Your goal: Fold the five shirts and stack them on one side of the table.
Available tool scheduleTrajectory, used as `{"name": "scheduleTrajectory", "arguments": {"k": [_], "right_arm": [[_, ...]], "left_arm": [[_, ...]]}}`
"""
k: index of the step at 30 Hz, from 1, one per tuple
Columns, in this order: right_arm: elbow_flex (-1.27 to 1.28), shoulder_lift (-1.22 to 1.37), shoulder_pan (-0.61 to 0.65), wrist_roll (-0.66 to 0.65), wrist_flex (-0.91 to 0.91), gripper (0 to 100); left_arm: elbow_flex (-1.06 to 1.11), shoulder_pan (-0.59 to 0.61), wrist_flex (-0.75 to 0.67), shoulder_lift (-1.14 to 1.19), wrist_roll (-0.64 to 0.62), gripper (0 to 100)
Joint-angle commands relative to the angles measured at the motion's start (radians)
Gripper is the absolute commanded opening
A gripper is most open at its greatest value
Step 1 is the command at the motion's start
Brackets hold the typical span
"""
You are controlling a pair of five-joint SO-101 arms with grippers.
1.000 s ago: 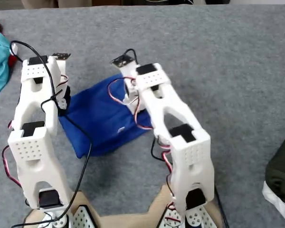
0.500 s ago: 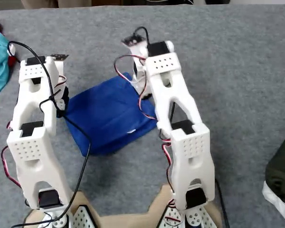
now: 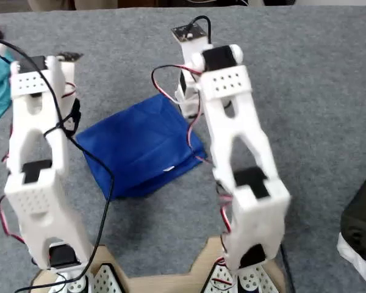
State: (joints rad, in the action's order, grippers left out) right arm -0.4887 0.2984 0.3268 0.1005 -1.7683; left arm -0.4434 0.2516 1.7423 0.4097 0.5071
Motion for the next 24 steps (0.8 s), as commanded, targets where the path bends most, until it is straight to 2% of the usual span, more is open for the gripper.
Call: {"name": "scheduleTrajectory", "arguments": {"k": [1,3,5,8,12,15,18,24], "right_arm": [[0.219,-0.232,-0.004,0.009,-0.018,0.5],[0.341,-0.297,-0.001,0.012,-0.009,0.5],[0.44,-0.329,-0.001,0.087,0.012,0.5],[0.552,-0.318,0.002,0.328,0.066,0.9],[0.604,-0.228,0.021,0.6,0.199,10.1],[0.562,-0.136,0.073,0.809,0.242,18.3],[0.47,-0.051,0.12,1.01,0.269,19.8],[0.245,0.122,0.165,1.232,0.308,20.2]], "left_arm": [[0.127,0.002,0.015,-0.278,0.014,2],[0.226,0.005,0.015,-0.406,0.014,2],[0.321,0.006,0.015,-0.516,0.015,2],[0.46,0.006,0.015,-0.65,0.014,2],[0.591,0.005,0.014,-0.739,0.012,2],[0.638,0.005,0.014,-0.751,0.009,2],[0.651,0.018,0.014,-0.751,0.009,2],[0.644,0.098,-0.012,-0.751,0.012,2]]}}
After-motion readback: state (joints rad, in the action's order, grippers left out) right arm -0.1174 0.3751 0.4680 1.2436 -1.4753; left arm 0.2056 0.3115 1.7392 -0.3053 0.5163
